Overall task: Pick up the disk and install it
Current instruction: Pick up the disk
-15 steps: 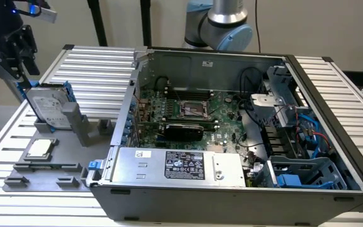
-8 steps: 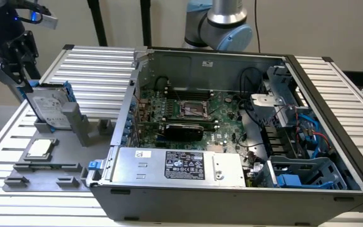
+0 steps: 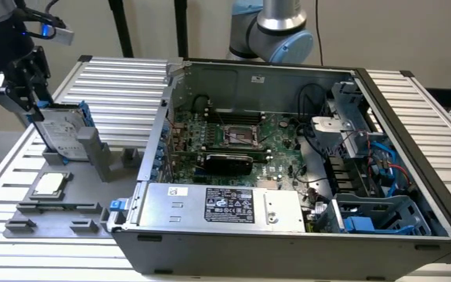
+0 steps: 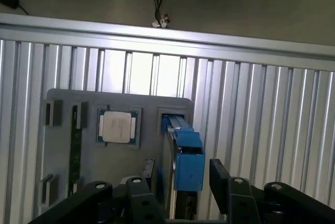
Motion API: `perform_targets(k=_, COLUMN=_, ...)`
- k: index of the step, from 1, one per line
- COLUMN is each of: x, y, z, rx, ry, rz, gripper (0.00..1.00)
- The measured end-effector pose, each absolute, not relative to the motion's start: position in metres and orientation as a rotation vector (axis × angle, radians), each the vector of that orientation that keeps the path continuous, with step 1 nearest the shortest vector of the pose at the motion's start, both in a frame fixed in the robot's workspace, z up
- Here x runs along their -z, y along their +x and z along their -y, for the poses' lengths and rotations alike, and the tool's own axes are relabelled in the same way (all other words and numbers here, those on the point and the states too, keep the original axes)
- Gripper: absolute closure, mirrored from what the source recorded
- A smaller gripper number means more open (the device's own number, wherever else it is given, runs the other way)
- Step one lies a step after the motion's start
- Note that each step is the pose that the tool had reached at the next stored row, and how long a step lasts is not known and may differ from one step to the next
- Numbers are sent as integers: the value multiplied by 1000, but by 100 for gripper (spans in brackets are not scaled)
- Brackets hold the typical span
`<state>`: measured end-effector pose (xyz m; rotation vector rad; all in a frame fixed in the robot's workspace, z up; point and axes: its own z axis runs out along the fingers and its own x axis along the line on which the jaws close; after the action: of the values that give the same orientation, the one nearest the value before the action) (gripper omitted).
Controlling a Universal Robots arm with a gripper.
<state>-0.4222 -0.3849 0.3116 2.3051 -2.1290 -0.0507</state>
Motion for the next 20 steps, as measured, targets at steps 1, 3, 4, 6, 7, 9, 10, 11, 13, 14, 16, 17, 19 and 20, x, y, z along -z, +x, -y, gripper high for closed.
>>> perform_targets(k=1, x=-310, y=-422, z=385, rx=50, ry=2305, rz=2129, gripper=0)
perform_targets(k=3, x=-306, y=-423, z=385, rx=50, ry=2305, rz=2129, gripper=0)
perform_targets(k=4, x=-304, y=-423, z=385, rx=50, ry=2305, rz=2129, gripper=0)
perform_targets(k=6, x=-301, y=-424, z=385, rx=49, ry=2306, rz=2130, gripper=0)
perform_targets(k=7, x=-299, y=-425, z=385, rx=47, ry=2306, rz=2130, gripper=0)
perform_targets(k=9, x=-295, y=-426, z=385, rx=44, ry=2308, rz=2132, gripper=0)
perform_targets(k=10, x=-294, y=-427, z=385, rx=43, ry=2309, rz=2133, gripper=0)
perform_targets(k=11, x=-292, y=-427, z=385, rx=41, ry=2311, rz=2134, gripper=0)
perform_targets(k=13, x=-291, y=-428, z=385, rx=38, ry=2311, rz=2137, gripper=0)
perform_targets(k=14, x=-291, y=-429, z=385, rx=38, ry=2310, rz=2139, gripper=0)
perform_targets(k=16, x=-290, y=-430, z=385, rx=38, ry=2305, rz=2147, gripper=0)
perform_targets(k=17, x=-290, y=-431, z=385, rx=39, ry=2302, rz=2151, gripper=0)
perform_targets(k=19, x=-290, y=-431, z=385, rx=40, ry=2296, rz=2158, gripper=0)
perform_targets(k=20, x=-290, y=-431, z=385, rx=40, ry=2294, rz=2161, gripper=0)
